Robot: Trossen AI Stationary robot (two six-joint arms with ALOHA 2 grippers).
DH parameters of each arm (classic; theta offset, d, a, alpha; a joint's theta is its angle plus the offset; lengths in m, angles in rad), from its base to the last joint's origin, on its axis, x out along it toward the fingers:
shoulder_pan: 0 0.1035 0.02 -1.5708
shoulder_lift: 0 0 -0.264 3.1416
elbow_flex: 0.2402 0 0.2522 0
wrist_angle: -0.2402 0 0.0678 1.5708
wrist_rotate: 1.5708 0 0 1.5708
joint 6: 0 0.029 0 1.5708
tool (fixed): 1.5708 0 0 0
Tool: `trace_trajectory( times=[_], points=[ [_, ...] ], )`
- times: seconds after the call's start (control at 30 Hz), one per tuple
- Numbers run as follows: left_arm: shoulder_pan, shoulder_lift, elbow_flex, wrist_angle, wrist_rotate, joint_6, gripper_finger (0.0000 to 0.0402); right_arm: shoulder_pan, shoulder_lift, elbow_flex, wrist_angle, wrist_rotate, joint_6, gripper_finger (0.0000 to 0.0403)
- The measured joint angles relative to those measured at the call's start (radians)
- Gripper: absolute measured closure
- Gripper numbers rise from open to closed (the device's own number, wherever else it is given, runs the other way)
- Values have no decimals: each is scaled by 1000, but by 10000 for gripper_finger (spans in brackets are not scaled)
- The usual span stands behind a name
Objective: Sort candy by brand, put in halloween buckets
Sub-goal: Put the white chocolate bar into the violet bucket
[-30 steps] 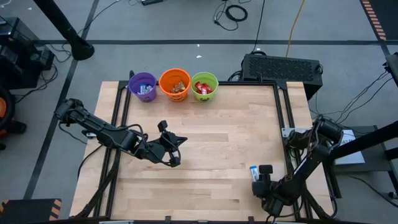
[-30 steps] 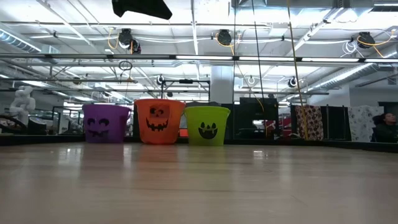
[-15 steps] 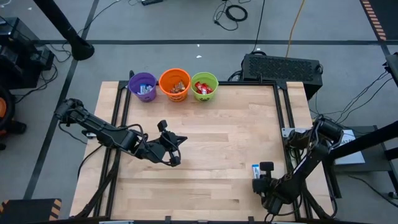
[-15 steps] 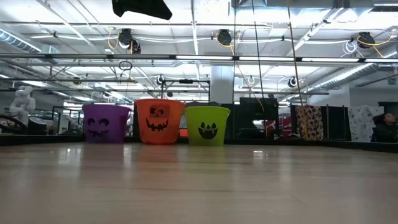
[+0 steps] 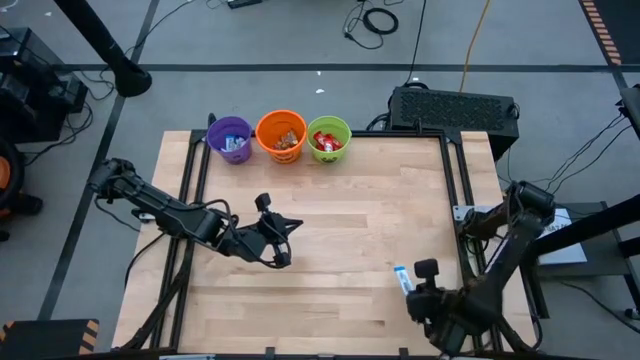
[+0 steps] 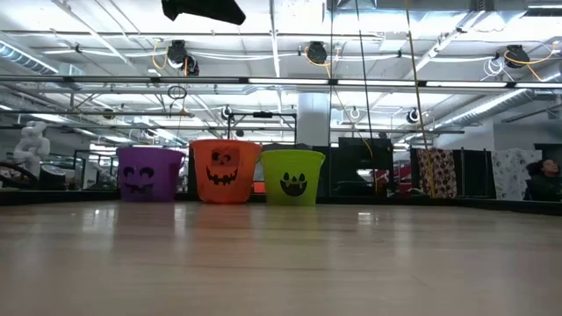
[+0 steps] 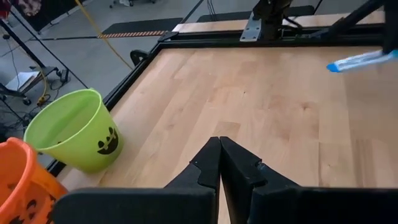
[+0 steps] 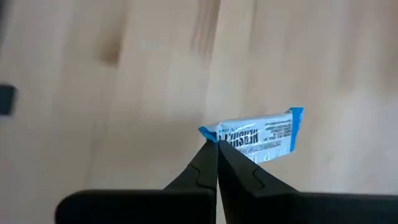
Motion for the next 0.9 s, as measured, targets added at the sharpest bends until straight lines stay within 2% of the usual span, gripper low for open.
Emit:
trace_trajectory(
  times=[0.2, 0.33, 0.47, 0.57, 0.7, 0.8, 0.9],
  points=[
    [2, 33, 0, 133, 9, 119, 359, -6, -85, 171, -40, 289, -320, 403],
    [1, 50, 0, 245, 19, 190, 321, -6, -171, 197, 71, 494, -577, 403],
    [-3, 52, 0, 336, 96, 229, 281, -9, -257, 193, 176, 599, -761, 403],
    [-3, 52, 0, 389, 163, 241, 257, -19, -305, 152, 227, 587, -791, 402],
    [-3, 52, 0, 472, 286, 286, 237, -18, -365, 24, 351, 486, -789, 402],
    [-3, 61, 0, 551, 369, 324, 233, -18, -405, -109, 550, 386, -833, 402],
    [-3, 86, 0, 620, 409, 365, 233, -23, -427, -235, 833, 334, -950, 402]
  ],
)
